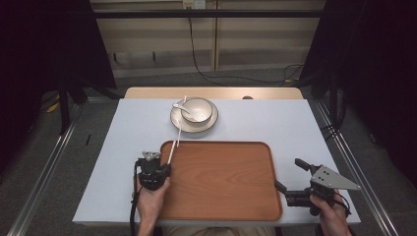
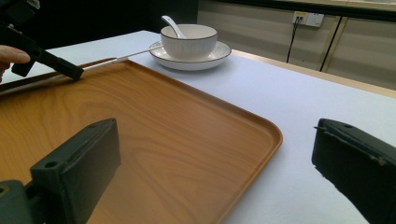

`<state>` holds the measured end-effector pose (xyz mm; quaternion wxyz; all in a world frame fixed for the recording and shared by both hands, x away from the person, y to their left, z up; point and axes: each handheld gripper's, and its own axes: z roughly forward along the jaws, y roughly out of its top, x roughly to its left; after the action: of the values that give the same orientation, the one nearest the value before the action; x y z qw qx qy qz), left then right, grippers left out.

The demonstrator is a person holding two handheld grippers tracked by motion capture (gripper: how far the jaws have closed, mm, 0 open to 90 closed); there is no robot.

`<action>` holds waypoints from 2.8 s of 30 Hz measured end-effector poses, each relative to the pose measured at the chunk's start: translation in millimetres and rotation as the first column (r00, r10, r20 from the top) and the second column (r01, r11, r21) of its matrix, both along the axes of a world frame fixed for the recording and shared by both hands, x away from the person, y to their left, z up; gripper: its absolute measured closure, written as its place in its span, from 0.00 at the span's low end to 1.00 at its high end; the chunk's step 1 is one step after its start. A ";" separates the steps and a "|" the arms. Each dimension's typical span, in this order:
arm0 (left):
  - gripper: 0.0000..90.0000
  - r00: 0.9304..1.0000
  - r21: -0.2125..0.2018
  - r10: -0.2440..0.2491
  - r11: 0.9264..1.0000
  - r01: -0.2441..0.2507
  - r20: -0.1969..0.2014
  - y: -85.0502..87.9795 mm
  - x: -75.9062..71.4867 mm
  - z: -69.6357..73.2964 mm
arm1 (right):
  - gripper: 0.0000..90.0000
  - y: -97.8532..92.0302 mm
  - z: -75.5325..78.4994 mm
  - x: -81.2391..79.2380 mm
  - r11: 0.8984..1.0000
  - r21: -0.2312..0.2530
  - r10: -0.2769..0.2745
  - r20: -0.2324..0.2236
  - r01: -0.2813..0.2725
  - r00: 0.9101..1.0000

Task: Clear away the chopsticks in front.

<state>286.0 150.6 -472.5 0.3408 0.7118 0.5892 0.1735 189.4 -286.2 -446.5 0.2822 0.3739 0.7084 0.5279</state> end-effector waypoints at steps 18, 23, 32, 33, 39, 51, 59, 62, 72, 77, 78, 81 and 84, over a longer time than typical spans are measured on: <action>0.86 1.000 -0.034 -0.022 0.999 0.022 0.014 2.6 -0.2 -1.5 | 0.01 0.3 0.0 -0.2 1.000 -0.001 -0.002 0.000 0.002 1.000; 0.78 0.998 -0.038 -0.045 0.998 0.047 0.033 4.0 0.8 0.3 | 0.01 0.2 0.0 -0.2 1.000 0.001 -0.004 0.001 0.004 1.000; 0.59 0.992 -0.067 -0.098 0.992 0.103 0.078 10.4 6.6 6.2 | 0.01 -0.2 0.2 -0.2 1.000 -0.001 -0.010 0.004 0.010 1.000; 0.56 0.991 -0.049 -0.098 0.994 0.102 0.090 10.8 8.0 7.1 | 0.01 -0.2 0.2 0.0 1.000 -0.001 -0.008 0.004 0.008 1.000; 0.31 0.981 -0.009 -0.123 0.992 0.126 0.153 9.3 18.5 11.7 | 0.01 -0.5 0.1 0.2 1.000 0.002 -0.010 0.001 0.010 1.000; 0.04 0.943 -0.048 -0.118 0.989 0.140 0.310 20.8 49.4 28.4 | 0.01 -0.8 0.1 0.4 1.000 0.007 -0.010 -0.001 0.010 1.000; 0.04 0.951 -0.015 -0.147 0.987 0.157 0.270 14.8 80.5 29.9 | 0.01 -0.9 -0.3 0.4 1.000 0.004 -0.008 -0.004 0.008 1.000; 0.03 0.948 -0.005 -0.154 0.987 0.162 0.278 10.6 88.6 32.9 | 0.01 -0.9 -0.4 1.0 1.000 0.005 -0.009 -0.002 0.009 1.000; 0.03 0.943 0.077 -0.181 0.983 0.166 0.280 0.6 115.9 34.6 | 0.01 -0.4 -0.9 1.1 1.000 0.004 0.003 -0.004 -0.003 1.000; 0.04 0.939 0.079 -0.182 0.983 0.166 0.291 1.0 124.4 31.5 | 0.01 -0.5 -1.0 1.6 1.000 0.001 0.006 -0.005 -0.006 1.000; 0.04 0.937 0.082 -0.189 0.982 0.173 0.292 0.1 124.7 30.7 | 0.01 -0.3 -1.1 1.4 1.000 0.004 0.007 -0.008 -0.007 1.000; 0.04 0.939 0.098 -0.199 0.979 0.178 0.282 -1.9 128.1 26.6 | 0.01 -0.8 -1.1 1.8 1.000 -0.001 0.004 -0.010 -0.004 1.000; 0.04 0.942 0.093 -0.215 0.976 0.197 0.259 -3.9 134.2 23.6 | 0.01 -0.4 -1.2 1.8 1.000 -0.002 0.003 -0.009 -0.003 1.000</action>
<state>420.1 146.6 -448.8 0.4100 0.7503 0.4541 0.2505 191.2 -286.6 -447.7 0.2783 0.3749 0.7108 0.5260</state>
